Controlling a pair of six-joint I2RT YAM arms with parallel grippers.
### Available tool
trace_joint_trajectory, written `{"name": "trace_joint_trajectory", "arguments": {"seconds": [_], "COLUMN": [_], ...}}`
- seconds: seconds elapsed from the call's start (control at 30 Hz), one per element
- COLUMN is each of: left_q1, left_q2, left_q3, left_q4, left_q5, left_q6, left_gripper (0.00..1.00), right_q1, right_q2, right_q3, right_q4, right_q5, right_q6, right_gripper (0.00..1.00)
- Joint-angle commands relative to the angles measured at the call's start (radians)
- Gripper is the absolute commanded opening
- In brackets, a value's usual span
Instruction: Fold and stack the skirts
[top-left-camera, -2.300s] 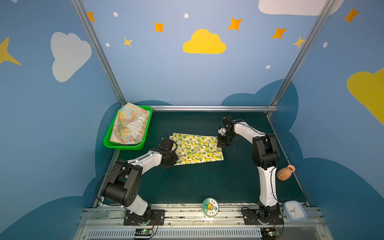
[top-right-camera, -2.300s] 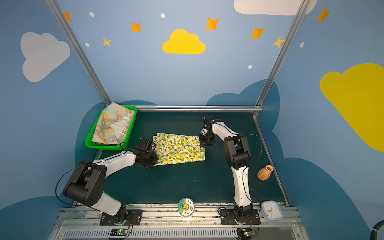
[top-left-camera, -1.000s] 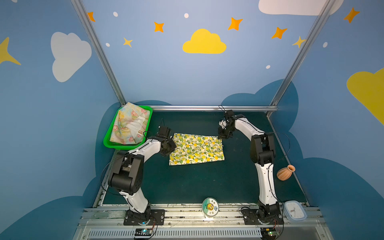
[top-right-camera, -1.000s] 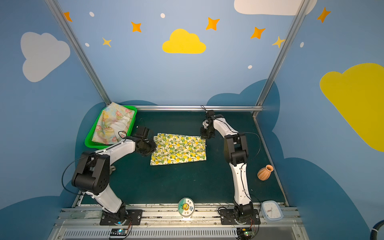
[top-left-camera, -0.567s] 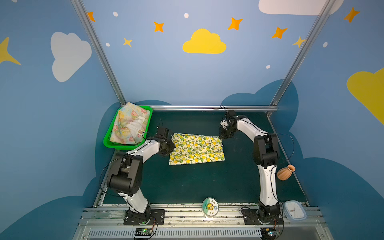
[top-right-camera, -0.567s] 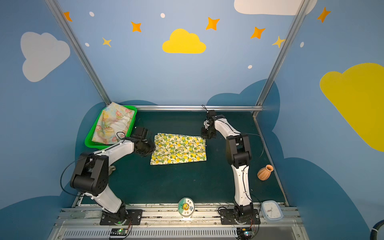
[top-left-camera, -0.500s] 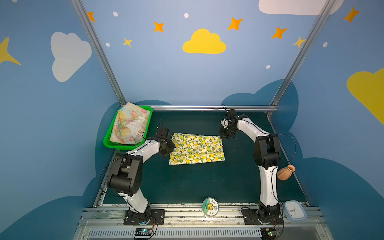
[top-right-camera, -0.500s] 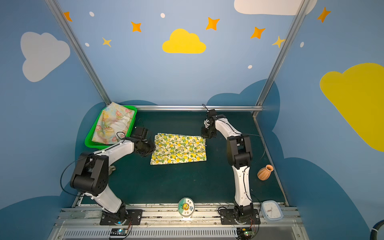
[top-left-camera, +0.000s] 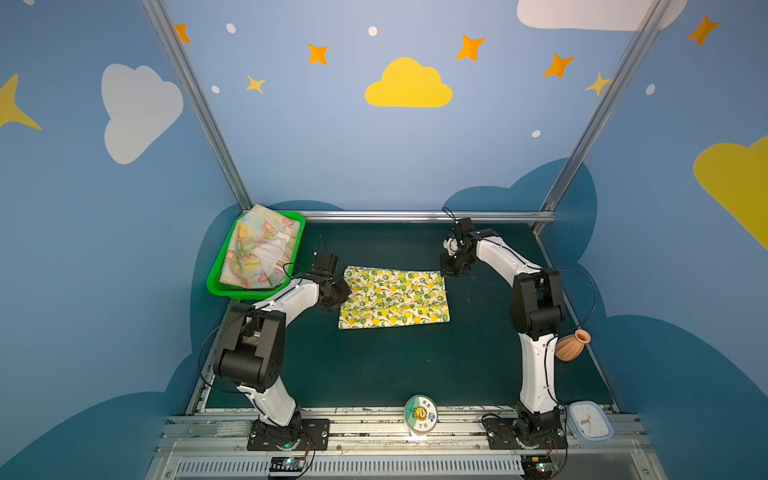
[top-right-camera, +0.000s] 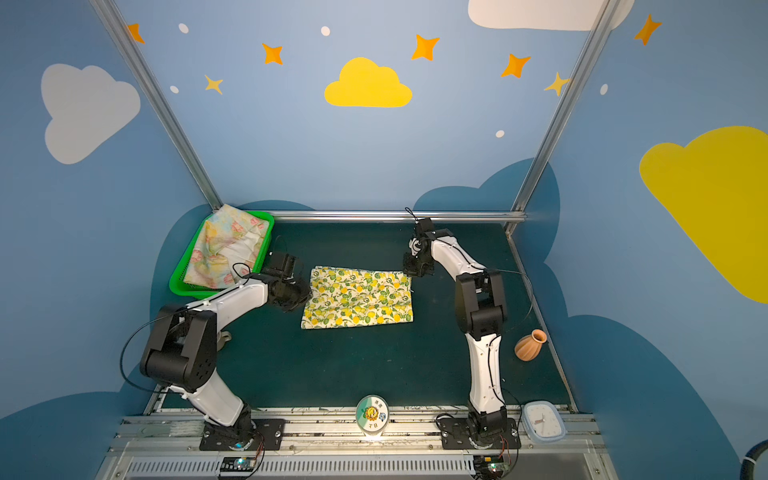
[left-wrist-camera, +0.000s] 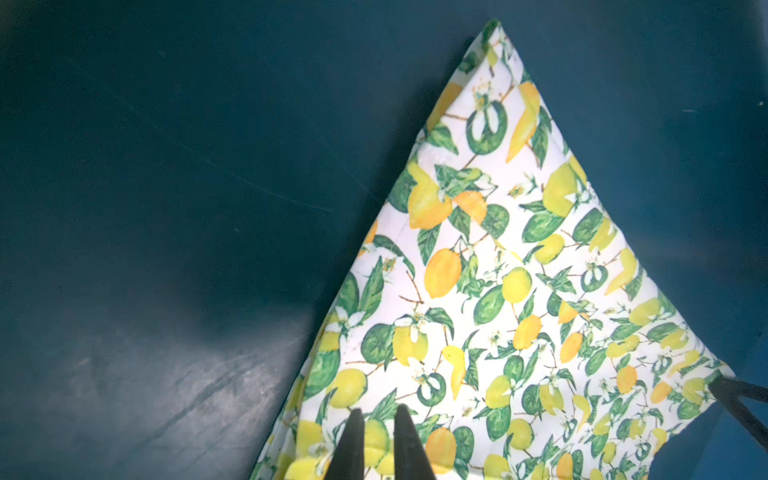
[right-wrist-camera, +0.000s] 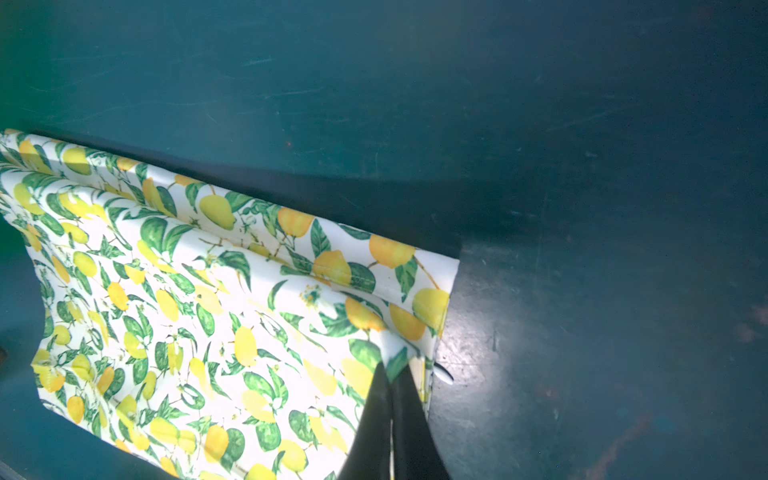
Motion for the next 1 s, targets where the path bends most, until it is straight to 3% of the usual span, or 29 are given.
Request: {"name": "trace_joint_trajectory", "arguments": {"seconds": [0.0,0.07,0.2,0.4,0.47,0.57,0.97], "left_q1": [-0.009,-0.025,-0.085,-0.187,-0.214,-0.255,-0.367], "left_q2": [-0.005,-0.005,0.003,0.096,0.144,0.235,0.512], "left_q3": [0.044,0.067,0.124,0.220,0.255,0.327,0.671], "left_q4": [0.016,0.015,0.000,0.012,0.024,0.028,-0.077], "left_q5": [0.043,0.056,0.060,0.094,0.116,0.153,0.218], "left_q6": [0.041,0.060,0.092,0.079,0.075,0.073,0.078], "left_gripper": [0.17,0.17,0.19,0.18,0.18,0.18,0.17], "right_q1": [-0.012,-0.018,-0.028,-0.059,-0.067,-0.084,-0.175], "right_q2": [0.036,0.043,-0.011,-0.156,-0.191,-0.231,-0.236], "right_q3": [0.026,0.040,-0.001,-0.216,-0.282,-0.375,-0.578], "right_q4": [-0.004,-0.016,-0.016,0.067,0.097,0.154,0.352], "right_q5": [0.024,0.030,0.020,-0.156,-0.198,-0.259,-0.504], "right_q6": [-0.002,-0.004,-0.001,0.017,0.023,0.040,0.086], "right_gripper": [0.14,0.23,0.29,0.35,0.49,0.57,0.55]}}
